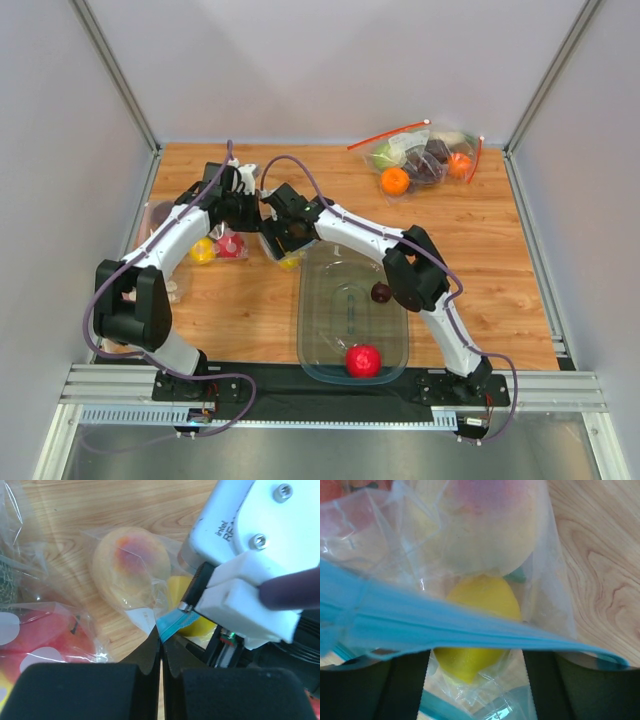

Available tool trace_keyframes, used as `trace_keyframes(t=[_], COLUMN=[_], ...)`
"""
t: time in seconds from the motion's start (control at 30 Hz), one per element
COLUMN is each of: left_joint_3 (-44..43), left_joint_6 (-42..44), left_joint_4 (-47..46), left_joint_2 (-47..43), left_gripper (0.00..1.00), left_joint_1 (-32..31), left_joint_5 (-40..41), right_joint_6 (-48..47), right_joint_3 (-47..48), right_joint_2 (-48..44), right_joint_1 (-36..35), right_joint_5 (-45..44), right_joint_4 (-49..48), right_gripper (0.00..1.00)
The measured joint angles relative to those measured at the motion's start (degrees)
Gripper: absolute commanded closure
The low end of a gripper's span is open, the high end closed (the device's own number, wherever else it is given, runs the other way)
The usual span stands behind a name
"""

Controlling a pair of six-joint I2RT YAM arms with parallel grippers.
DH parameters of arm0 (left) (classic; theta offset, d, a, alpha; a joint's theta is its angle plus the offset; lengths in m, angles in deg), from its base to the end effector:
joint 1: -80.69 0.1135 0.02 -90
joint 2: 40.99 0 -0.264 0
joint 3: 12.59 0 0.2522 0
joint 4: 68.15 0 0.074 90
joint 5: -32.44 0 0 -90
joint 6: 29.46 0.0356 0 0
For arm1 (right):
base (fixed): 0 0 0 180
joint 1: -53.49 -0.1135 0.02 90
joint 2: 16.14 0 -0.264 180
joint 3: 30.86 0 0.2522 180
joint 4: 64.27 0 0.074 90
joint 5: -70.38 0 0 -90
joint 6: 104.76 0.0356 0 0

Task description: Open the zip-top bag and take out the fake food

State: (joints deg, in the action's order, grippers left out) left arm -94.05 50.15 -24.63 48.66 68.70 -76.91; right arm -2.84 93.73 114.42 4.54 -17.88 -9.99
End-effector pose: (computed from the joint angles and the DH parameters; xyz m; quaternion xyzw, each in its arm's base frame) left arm 0.3249 -0.0811 0.2571 0.0681 0.9304 -0.2185 0.2863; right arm 0.3255 0.3754 0.1927 -0.3106 0.9151 0.1427 0.2139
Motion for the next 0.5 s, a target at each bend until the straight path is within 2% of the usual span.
trace_keyframes(t=[0.07, 0.1, 0.23, 0.5], left_joint_3=[0.07, 0.07, 0.04, 0.0], left_joint_6=[-0.2, -0.24, -0.33, -0.17], left_joint_4=[-0.11, -0.52, -2.16, -2.99], left_joint_2=[-0.02, -0.24, -2.08, -3.17], left_gripper=[1.0, 1.0, 1.0, 1.0], left_joint_1=[0.02, 0.02, 0.0, 0.02], left_joint_5=[0.0, -0.04, -0.02, 0.37], right_joint_6=[0.22, 0.42, 0.9, 5.09], right_joint_3=[0.28, 0.33, -0.42, -11.21], right_joint_2=[0.37, 0.39, -0.42, -9.88], right_joint_1=[-0.2, -0.33, -0.48, 2.01], right_joint_5=[-0.7, -1.25, -3.1, -2.54], right_joint_4=[-0.04, -0.02, -0.9, -8.94], right_gripper=[0.51, 0.68, 0.95, 0.95])
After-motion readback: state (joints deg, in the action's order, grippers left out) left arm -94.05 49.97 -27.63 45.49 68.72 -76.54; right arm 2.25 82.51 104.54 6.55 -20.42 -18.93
